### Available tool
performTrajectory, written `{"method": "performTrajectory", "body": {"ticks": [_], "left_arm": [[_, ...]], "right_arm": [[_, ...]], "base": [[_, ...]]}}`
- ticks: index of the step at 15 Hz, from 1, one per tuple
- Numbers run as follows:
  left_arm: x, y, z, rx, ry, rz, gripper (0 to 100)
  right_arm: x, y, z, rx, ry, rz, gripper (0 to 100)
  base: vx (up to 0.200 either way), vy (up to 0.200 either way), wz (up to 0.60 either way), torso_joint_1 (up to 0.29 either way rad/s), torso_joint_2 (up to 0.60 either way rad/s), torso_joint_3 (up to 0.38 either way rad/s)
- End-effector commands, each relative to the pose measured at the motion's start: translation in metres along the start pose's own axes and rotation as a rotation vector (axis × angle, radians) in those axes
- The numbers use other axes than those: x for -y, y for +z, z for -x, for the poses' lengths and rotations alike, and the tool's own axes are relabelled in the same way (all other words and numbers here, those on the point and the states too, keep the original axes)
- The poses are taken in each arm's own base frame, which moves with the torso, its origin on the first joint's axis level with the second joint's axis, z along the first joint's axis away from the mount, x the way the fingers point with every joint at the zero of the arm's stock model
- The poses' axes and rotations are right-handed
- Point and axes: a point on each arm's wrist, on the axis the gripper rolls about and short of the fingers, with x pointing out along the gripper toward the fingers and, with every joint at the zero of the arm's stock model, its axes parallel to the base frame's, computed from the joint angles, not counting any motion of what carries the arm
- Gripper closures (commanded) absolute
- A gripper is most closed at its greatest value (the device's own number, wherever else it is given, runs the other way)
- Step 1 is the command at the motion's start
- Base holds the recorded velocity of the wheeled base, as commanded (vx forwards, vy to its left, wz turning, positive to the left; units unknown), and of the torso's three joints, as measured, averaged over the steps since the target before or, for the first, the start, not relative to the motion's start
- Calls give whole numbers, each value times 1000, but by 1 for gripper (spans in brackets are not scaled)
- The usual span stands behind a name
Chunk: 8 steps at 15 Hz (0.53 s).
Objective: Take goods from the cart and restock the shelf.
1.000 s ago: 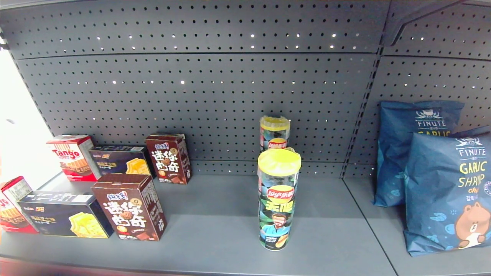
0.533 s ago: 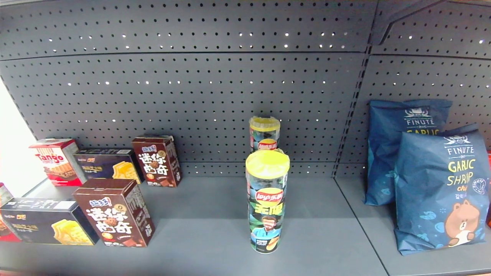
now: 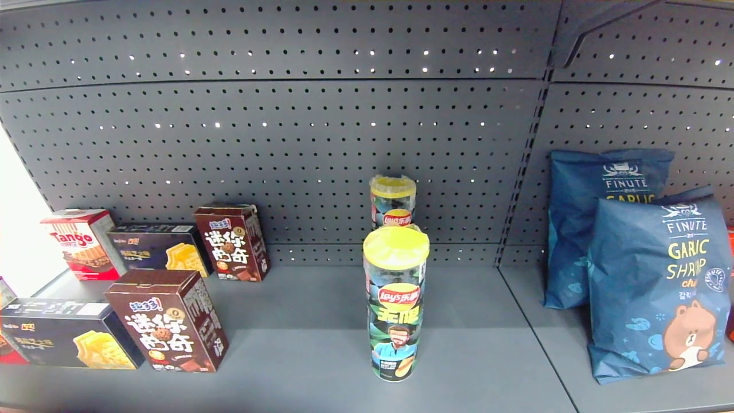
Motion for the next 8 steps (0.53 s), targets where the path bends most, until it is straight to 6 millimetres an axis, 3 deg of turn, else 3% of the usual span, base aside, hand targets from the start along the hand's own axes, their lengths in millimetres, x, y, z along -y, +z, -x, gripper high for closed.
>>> {"method": "performTrajectory", "body": {"ticks": [1, 7, 8], "left_arm": [[0, 0, 0, -1, 0, 0, 0], [0, 0, 0, -1, -3, -3, 0], [0, 0, 0, -1, -1, -3, 0]], "right_arm": [[0, 0, 0, 1, -3, 1, 0], [0, 0, 0, 1, 0, -1, 0], [0, 0, 0, 1, -3, -1, 0]], "base": [[0, 0, 0, 0, 0, 0], [0, 0, 0, 0, 0, 0], [0, 200, 0, 2, 2, 2]]}}
